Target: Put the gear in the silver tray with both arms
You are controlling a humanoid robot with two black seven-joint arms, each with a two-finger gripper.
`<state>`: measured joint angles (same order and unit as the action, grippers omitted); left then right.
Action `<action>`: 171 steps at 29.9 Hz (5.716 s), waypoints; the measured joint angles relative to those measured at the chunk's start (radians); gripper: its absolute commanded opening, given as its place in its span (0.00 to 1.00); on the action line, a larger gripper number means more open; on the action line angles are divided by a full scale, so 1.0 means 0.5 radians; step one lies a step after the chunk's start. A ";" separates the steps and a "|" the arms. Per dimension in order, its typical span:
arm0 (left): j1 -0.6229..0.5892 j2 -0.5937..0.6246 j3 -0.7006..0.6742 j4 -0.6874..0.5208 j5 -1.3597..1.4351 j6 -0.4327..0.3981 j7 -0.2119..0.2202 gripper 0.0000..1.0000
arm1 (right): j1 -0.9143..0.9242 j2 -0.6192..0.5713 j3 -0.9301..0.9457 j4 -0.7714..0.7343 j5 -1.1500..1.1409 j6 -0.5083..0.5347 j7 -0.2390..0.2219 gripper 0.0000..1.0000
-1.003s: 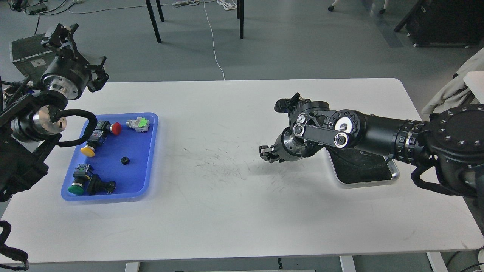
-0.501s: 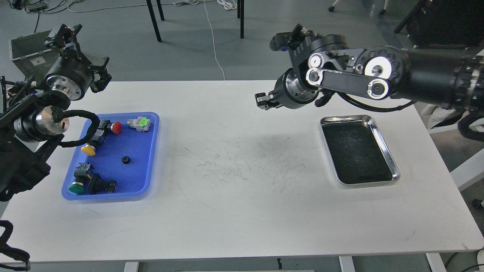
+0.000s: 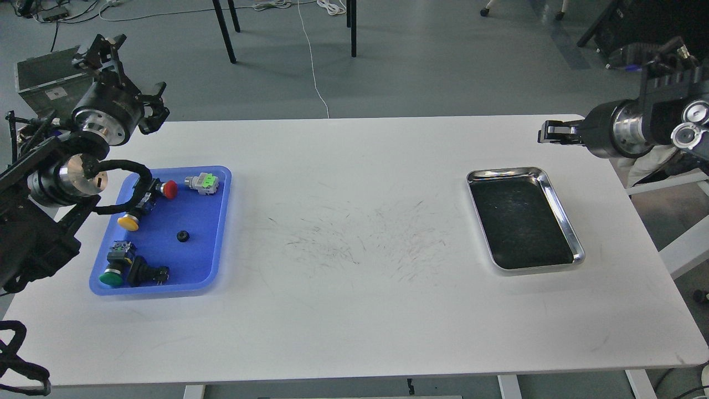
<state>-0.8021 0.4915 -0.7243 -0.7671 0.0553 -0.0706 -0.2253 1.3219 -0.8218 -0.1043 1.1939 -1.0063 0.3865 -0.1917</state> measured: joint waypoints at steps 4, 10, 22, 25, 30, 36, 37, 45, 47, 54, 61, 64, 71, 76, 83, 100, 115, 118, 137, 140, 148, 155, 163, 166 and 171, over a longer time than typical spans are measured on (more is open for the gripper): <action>-0.005 -0.014 -0.005 0.000 0.000 0.000 0.000 0.98 | -0.292 0.012 0.040 -0.102 -0.087 -0.278 0.164 0.01; -0.009 -0.017 -0.011 0.000 0.000 0.001 -0.003 0.98 | -0.513 0.162 0.035 -0.236 -0.109 -0.547 0.214 0.01; -0.007 -0.002 -0.017 0.000 0.000 -0.003 -0.003 0.98 | -0.651 0.511 0.022 -0.591 -0.113 -0.668 0.215 0.20; -0.005 -0.001 -0.020 0.000 0.000 -0.003 -0.003 0.98 | -0.664 0.527 0.021 -0.608 -0.114 -0.669 0.215 0.31; -0.005 0.001 -0.021 0.000 0.000 -0.003 -0.003 0.98 | -0.672 0.575 0.021 -0.635 -0.114 -0.669 0.212 0.38; -0.004 0.002 -0.012 0.000 0.000 -0.003 -0.004 0.98 | -0.681 0.637 0.034 -0.700 -0.107 -0.671 0.212 0.58; -0.004 0.002 -0.011 0.000 0.000 -0.003 -0.004 0.98 | -0.680 0.640 0.038 -0.701 -0.104 -0.671 0.212 0.60; -0.002 0.002 0.000 0.023 0.001 -0.001 0.001 0.98 | -0.653 0.628 0.326 -0.681 -0.071 -0.656 0.212 0.75; -0.002 0.002 0.000 0.027 0.002 0.001 0.002 0.98 | -0.653 0.623 0.497 -0.679 -0.057 -0.645 0.210 0.76; 0.004 -0.009 -0.025 0.233 -0.011 -0.006 -0.013 0.98 | -0.662 0.616 1.137 -0.677 0.500 -0.624 0.208 0.80; -0.030 0.007 0.001 0.264 0.002 -0.091 0.005 0.98 | -0.815 0.586 1.654 -0.677 1.535 -0.420 0.216 0.84; -0.025 0.099 0.018 0.045 0.047 -0.096 0.014 0.98 | -0.995 0.572 1.909 -0.677 1.894 -0.252 0.216 0.86; -0.009 0.475 0.248 -0.672 0.370 -0.109 0.018 0.98 | -1.492 0.567 2.467 -0.601 2.288 0.127 0.210 0.94; -0.005 0.708 0.509 -0.973 0.886 -0.128 0.011 0.98 | -1.693 0.591 2.587 -0.568 2.382 0.169 0.227 0.97; 0.022 0.864 0.833 -1.025 1.997 -0.118 -0.107 0.98 | -1.782 0.606 2.602 -0.572 2.393 0.171 0.256 0.98; 0.432 0.668 0.974 -0.470 3.379 0.375 -0.196 0.86 | -1.800 0.610 2.562 -0.570 2.385 0.159 0.278 0.98; 0.428 0.438 1.118 -0.116 3.409 0.530 -0.265 0.64 | -1.800 0.625 2.559 -0.574 2.381 0.159 0.291 0.98; 0.427 0.427 1.123 -0.093 3.409 0.530 -0.265 0.49 | -1.800 0.625 2.559 -0.575 2.381 0.159 0.291 0.98; 0.409 0.425 1.153 -0.088 3.400 0.526 -0.261 0.07 | -1.800 0.625 2.558 -0.578 2.381 0.159 0.291 0.98; 0.356 0.435 1.146 -0.108 3.392 0.526 -0.263 0.07 | -1.799 0.625 2.558 -0.575 2.376 0.159 0.291 0.98; -0.060 0.612 1.133 -0.389 3.311 0.499 -0.274 0.07 | -1.774 0.618 2.555 -0.572 2.366 0.150 0.289 0.98; -0.329 0.539 1.121 -0.791 3.220 0.357 -0.075 0.07 | -1.738 0.599 2.553 -0.592 2.362 0.115 0.286 0.98; -0.275 -0.200 1.156 -0.705 3.274 0.350 0.111 0.07 | -1.735 0.597 2.552 -0.593 2.361 0.068 0.285 0.98; -0.247 -0.455 1.157 -0.583 3.353 0.350 0.124 0.07 | -1.732 0.593 2.552 -0.594 2.355 0.063 0.285 0.98; -0.211 -0.805 1.180 -0.407 3.447 0.350 0.126 0.07 | -1.711 0.591 2.552 -0.597 2.334 0.045 0.285 0.98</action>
<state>-0.9076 0.0891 -0.1343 -0.9707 1.7789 0.1042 -0.1622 0.4665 -0.5264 1.1719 0.8955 0.1606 0.4092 -0.0492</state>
